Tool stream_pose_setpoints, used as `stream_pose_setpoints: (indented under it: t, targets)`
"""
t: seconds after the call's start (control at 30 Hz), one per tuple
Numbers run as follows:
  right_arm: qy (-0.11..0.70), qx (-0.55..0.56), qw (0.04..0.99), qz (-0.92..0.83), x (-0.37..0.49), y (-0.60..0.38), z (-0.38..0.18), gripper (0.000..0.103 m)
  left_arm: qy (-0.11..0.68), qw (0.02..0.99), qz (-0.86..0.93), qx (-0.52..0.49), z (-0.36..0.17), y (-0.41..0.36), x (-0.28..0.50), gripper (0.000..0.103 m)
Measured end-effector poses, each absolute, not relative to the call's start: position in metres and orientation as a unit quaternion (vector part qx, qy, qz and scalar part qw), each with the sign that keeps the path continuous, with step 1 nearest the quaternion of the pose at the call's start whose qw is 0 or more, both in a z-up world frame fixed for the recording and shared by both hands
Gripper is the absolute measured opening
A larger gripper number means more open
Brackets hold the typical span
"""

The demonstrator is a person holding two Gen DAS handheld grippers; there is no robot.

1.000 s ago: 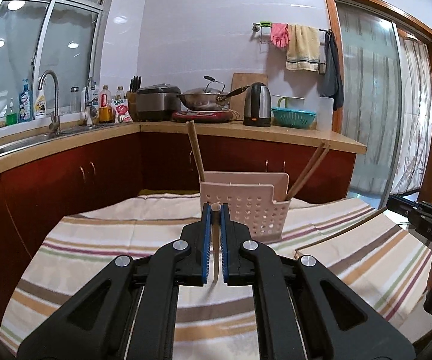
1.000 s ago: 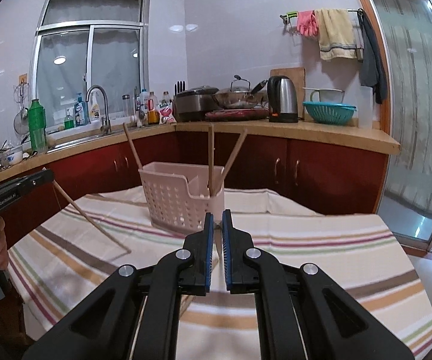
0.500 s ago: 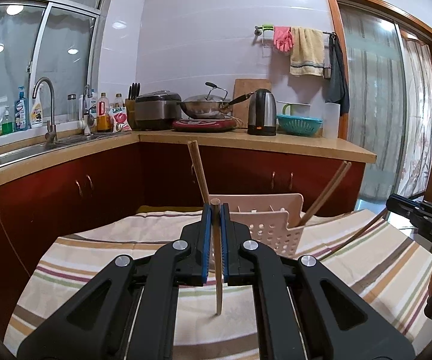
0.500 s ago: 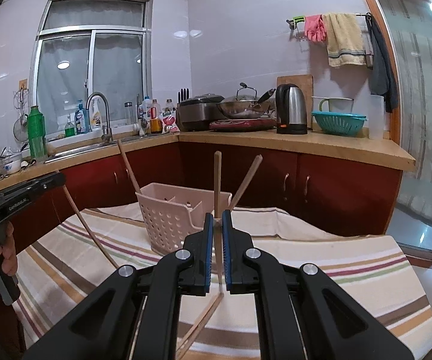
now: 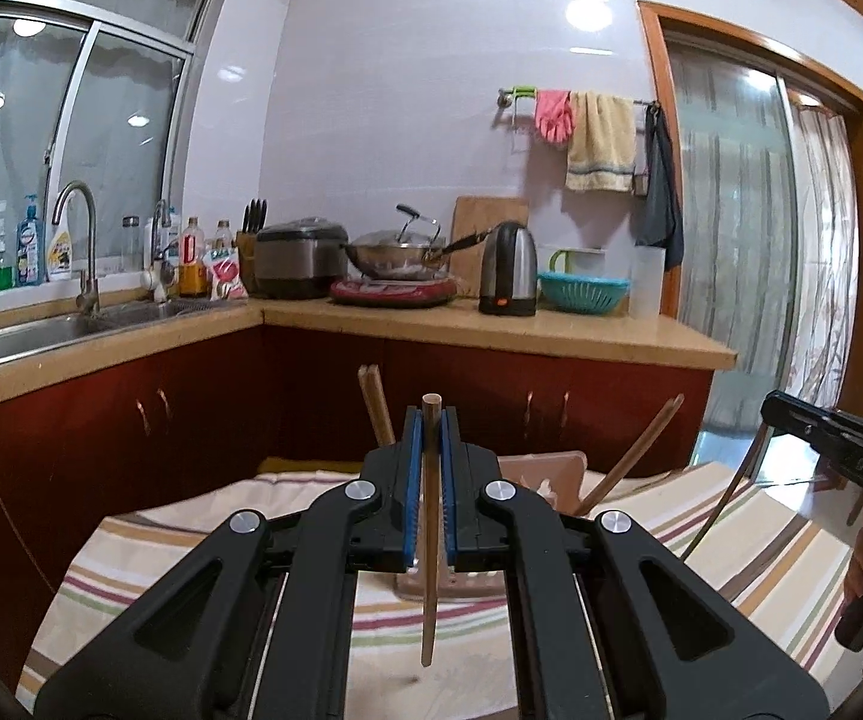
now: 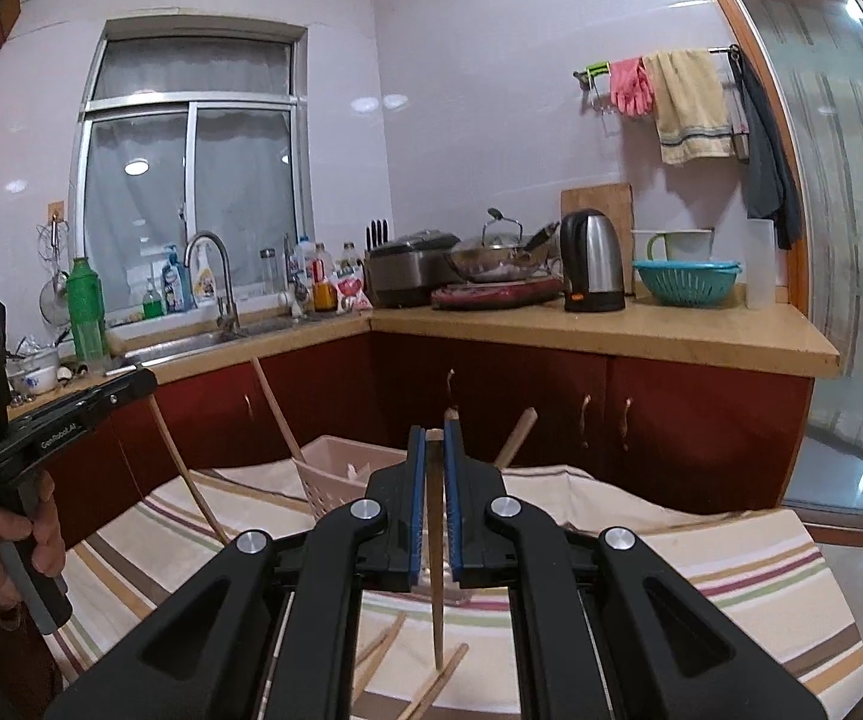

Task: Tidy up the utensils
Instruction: 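Lift both held chopsticks and carry them toward the beige basket, then lower both held chopsticks upright into the beige basket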

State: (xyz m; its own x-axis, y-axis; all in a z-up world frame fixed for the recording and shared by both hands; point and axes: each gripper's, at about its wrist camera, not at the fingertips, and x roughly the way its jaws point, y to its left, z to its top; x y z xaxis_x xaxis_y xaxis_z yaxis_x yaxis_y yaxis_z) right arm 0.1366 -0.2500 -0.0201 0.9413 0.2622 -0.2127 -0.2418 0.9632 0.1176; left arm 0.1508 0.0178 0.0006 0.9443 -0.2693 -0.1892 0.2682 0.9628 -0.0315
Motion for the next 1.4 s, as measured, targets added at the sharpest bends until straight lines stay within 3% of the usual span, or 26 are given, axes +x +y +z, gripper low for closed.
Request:
stream_pose_setpoints:
  t: [0.43, 0.83, 1.0, 1.4]
  targets:
    - [0.047, 0.048, 0.985, 0.157, 0.143, -0.239, 0.028, 0.007, 0.029, 0.986, -0.162, 0.004, 0.058, -0.001, 0.15, 0.006]
    - [0.001, 0.041, 0.987, 0.157, 0.186, -0.232, 0.057, 0.007, -0.023, 0.987, -0.162, -0.004, 0.091, -0.014, 0.197, 0.006]
    - [0.003, 0.036, 0.988, 0.15, 0.208, -0.228, 0.048, 0.007, -0.026, 0.988, -0.154, -0.007, 0.08, -0.023, 0.228, 0.006]
    - [0.069, 0.036, 0.985, 0.151, 0.251, -0.22, -0.007, 0.007, 0.053, 0.989, -0.137, -0.02, 0.005, -0.017, 0.29, 0.006]
